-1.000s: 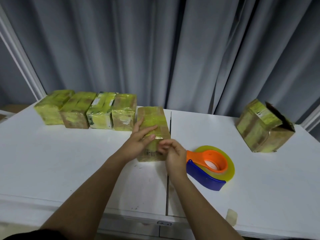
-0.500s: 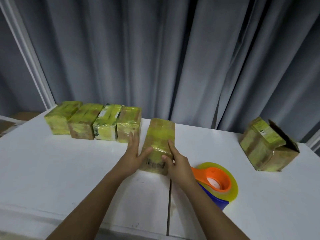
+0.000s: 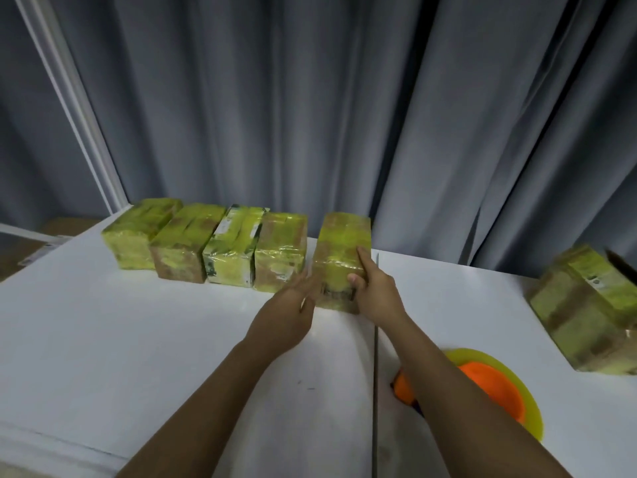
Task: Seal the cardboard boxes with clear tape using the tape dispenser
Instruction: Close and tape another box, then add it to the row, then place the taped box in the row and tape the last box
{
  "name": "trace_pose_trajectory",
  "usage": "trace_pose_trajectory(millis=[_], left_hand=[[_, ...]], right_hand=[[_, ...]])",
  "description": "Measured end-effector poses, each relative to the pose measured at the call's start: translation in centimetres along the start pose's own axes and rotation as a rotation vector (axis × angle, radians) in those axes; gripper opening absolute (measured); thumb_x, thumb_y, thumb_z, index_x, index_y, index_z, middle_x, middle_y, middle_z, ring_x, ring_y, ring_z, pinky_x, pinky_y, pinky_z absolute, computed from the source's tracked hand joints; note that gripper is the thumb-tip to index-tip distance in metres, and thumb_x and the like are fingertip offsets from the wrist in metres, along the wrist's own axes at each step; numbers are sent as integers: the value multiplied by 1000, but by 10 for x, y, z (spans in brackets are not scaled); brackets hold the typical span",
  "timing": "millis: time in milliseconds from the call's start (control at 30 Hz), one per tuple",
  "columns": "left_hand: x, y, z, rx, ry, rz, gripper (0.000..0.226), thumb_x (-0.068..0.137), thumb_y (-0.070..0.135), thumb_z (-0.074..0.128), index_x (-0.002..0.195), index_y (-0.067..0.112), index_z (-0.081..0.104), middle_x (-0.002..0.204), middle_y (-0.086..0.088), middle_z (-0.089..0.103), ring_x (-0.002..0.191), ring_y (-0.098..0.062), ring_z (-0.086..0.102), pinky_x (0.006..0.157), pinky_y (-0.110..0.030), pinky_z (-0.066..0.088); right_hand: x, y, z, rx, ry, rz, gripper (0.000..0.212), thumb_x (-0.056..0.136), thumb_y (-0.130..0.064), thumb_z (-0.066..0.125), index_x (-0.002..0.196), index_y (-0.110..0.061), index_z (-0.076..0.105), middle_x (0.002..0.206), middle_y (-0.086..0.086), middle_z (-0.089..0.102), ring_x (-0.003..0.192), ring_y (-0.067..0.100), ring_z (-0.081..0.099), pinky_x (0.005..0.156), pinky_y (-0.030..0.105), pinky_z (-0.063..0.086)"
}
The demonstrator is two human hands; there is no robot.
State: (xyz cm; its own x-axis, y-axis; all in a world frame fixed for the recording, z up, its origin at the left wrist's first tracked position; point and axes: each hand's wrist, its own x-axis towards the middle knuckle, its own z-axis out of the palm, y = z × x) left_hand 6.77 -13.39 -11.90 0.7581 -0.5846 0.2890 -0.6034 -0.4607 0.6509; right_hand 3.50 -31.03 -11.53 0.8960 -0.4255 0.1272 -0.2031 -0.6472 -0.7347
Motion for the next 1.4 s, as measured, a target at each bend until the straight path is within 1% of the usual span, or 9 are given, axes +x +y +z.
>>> trace_pose_trajectory(millis=[200, 267, 367, 633, 833, 1033, 1133, 1300, 1400], left_hand=[[9, 2, -10, 17, 126, -82, 38, 96, 6, 44, 132, 12, 54, 128, -5, 57, 116, -21, 52, 86, -20, 36], [9, 10, -9, 35, 137, -92, 38, 95, 7, 44, 132, 12, 54, 128, -6, 56, 115, -22, 53, 88, -23, 37], [10, 31, -3, 6, 157, -76, 36, 95, 9, 45, 130, 11, 55, 130, -7, 56, 116, -23, 53, 92, -27, 40], [29, 126, 60, -99, 87, 26, 36, 97, 11, 44, 132, 15, 53, 132, 0, 55, 119, -14, 50, 97, -19, 36], [43, 191, 119, -170, -26, 88, 36, 98, 15, 44, 133, 20, 51, 130, 6, 54, 118, -10, 49, 94, -18, 35], [39, 224, 160, -225, -150, 67, 35, 97, 14, 44, 129, 22, 53, 124, 7, 58, 113, -8, 52, 96, -18, 37], [34, 221, 162, -244, -165, 44, 34, 97, 13, 43, 128, 22, 54, 122, 6, 59, 111, -7, 53, 94, -18, 38], [32, 205, 139, -296, -57, -24, 36, 97, 14, 47, 132, 20, 50, 134, 2, 52, 114, -6, 49, 94, -18, 37], [30, 191, 106, -344, 84, -52, 49, 96, 23, 52, 143, 21, 37, 147, 1, 38, 133, -13, 37, 107, -29, 34]], right_hand=[[27, -5, 16, 83, -153, -59, 70, 96, -22, 51, 153, -28, 11, 140, 10, 42, 126, 28, 47, 102, 36, 40], [21, -7, 9, 152, -229, -79, 93, 85, -33, 60, 151, -39, -6, 155, 5, 27, 143, 24, 27, 112, 40, 33], [3, -6, -23, 165, -160, -107, 88, 92, -31, 60, 152, -39, -4, 161, -4, 9, 147, 16, 12, 118, 40, 24], [-64, 75, -152, -98, 284, -104, 66, 94, -21, 58, 151, -24, 24, 157, -3, 24, 144, 15, 21, 111, 22, 20], [-84, 149, -240, -448, 761, 127, 73, 84, -30, 66, 145, -9, 34, 150, 17, 30, 139, 35, 20, 112, 46, 19], [-67, 189, -254, -497, 649, 416, 39, 91, -32, 57, 122, -10, 48, 116, 17, 59, 115, 38, 44, 92, 42, 32], [-67, 182, -249, -296, 723, 297, 15, 91, -14, 56, 102, -4, 57, 89, 12, 61, 92, 32, 55, 72, 32, 37], [-86, 140, -235, 2, 748, 110, 22, 96, -22, 52, 118, -17, 53, 107, -1, 60, 99, 25, 56, 71, 31, 39], [-100, 104, -220, 59, 703, -66, 22, 96, -27, 54, 118, -22, 54, 102, -8, 61, 81, 13, 58, 67, 33, 48]])
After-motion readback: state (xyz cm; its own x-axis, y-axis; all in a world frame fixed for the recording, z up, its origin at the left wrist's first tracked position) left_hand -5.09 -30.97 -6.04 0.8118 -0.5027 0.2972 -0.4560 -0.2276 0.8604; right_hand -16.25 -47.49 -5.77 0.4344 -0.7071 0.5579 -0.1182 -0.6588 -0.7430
